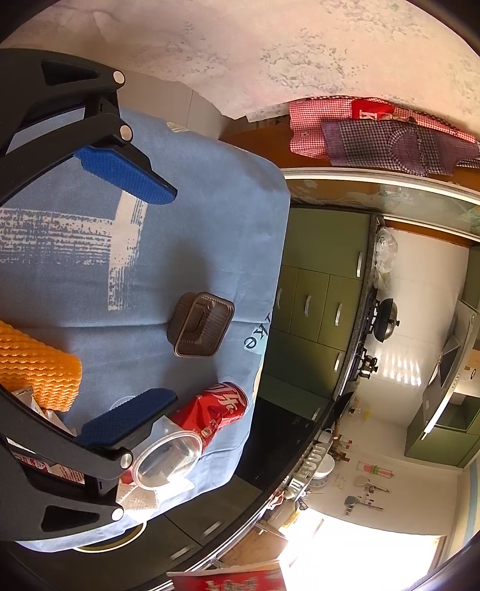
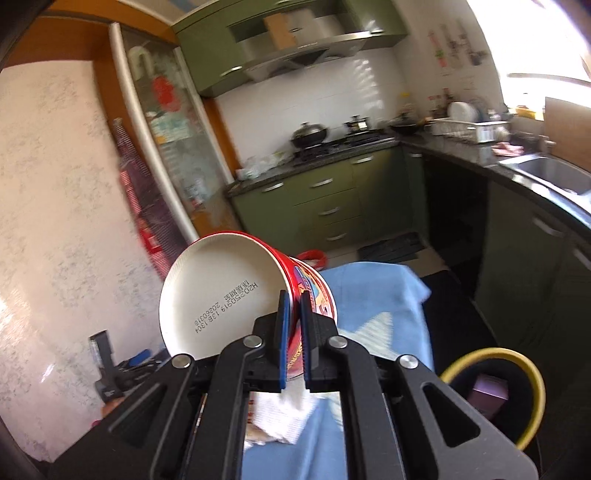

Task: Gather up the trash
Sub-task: 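Carry the noodle cup to the bin and release it from the right tool, then grasp the clear plastic bowl rim with the left tool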

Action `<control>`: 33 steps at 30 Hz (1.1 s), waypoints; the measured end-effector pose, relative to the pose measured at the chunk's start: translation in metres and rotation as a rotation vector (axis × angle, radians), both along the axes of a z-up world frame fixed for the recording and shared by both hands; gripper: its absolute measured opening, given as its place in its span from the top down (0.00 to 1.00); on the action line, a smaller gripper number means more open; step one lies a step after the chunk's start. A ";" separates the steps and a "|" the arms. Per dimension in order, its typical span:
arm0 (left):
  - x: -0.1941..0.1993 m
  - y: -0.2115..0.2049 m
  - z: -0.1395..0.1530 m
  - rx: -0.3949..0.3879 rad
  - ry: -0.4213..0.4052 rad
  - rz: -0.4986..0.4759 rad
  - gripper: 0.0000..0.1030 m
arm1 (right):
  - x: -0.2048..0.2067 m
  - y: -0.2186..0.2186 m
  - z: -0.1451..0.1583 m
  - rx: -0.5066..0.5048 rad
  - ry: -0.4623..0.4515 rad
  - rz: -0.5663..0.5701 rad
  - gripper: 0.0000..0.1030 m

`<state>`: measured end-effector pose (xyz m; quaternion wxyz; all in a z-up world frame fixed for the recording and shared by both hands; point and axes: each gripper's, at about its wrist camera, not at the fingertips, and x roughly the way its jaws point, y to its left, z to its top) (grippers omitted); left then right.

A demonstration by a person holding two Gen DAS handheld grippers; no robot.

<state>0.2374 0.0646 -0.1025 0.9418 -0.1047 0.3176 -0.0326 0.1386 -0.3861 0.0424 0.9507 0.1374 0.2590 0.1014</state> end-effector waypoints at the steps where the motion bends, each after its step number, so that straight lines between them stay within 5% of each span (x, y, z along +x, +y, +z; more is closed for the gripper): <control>1: -0.001 -0.001 0.001 -0.003 -0.002 -0.005 0.05 | -0.005 -0.011 -0.001 -0.003 0.007 -0.039 0.95; 8: -0.004 -0.010 0.003 0.013 -0.018 -0.033 0.05 | -0.042 -0.116 -0.044 0.017 0.125 -0.358 0.94; 18: -0.002 -0.023 -0.002 0.037 -0.008 -0.068 0.05 | -0.049 -0.215 -0.145 0.165 0.322 -0.581 0.89; 26: -0.002 -0.026 -0.004 0.037 -0.005 -0.093 0.05 | -0.068 -0.198 -0.130 0.175 0.241 -0.572 0.70; 33: -0.005 -0.037 0.003 0.039 -0.002 -0.182 0.05 | -0.076 -0.164 -0.114 0.159 0.195 -0.482 0.65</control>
